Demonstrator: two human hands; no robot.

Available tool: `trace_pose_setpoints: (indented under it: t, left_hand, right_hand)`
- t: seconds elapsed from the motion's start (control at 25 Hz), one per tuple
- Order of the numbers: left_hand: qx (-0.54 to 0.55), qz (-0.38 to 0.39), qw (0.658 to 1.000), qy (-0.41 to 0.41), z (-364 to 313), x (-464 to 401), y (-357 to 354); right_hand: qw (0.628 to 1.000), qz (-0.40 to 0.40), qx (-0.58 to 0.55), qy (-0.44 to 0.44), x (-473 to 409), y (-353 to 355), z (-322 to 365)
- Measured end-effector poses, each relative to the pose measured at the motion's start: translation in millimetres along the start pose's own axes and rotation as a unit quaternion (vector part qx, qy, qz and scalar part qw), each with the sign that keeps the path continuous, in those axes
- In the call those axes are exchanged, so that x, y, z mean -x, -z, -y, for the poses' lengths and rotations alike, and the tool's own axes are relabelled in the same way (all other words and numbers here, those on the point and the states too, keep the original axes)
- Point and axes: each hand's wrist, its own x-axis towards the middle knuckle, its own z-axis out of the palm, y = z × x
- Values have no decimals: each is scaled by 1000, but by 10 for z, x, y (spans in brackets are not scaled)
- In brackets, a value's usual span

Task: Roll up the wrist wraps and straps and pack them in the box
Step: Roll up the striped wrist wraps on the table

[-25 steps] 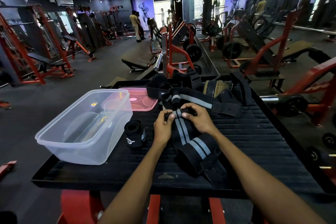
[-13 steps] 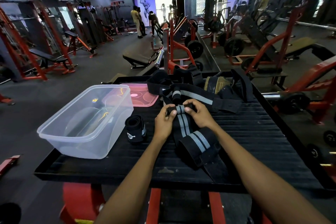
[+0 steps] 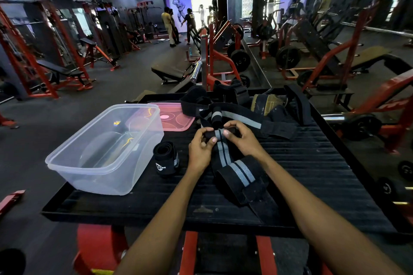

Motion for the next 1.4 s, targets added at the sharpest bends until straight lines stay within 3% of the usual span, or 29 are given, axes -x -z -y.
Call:
trace_pose_setpoints:
  t: [0.12,0.28,0.44,0.6,0.88,1.08,1.4]
  left_hand:
    - [-10,6,1000,-12,-13,6,-1]
    - [34,-1,999,20,1,8,-24]
    - [1,-3,1000,17,26,-6,-13]
    - [-17,-2,1000,-3,-20,11,-2]
    - [6,-2,1000,9,-46,38,-7]
    - [23,0,1000,2,-67,38,12]
    - [26,-41,999,22,-72,21,24]
  right_hand:
    - [999,8,22,-31,-23,14,-19]
    - [999,-8,33,5,-16,5,-35]
    - [999,-4,33,23,-6,-1,-46]
    - [1000,1,21,-16,-20,10,-70]
    - [1000,-4,-16,15,-5,25,-39]
    - [1000,7,-24,-10,-16,31,-42]
    - [998,-8,-59,-2,37,17,18]
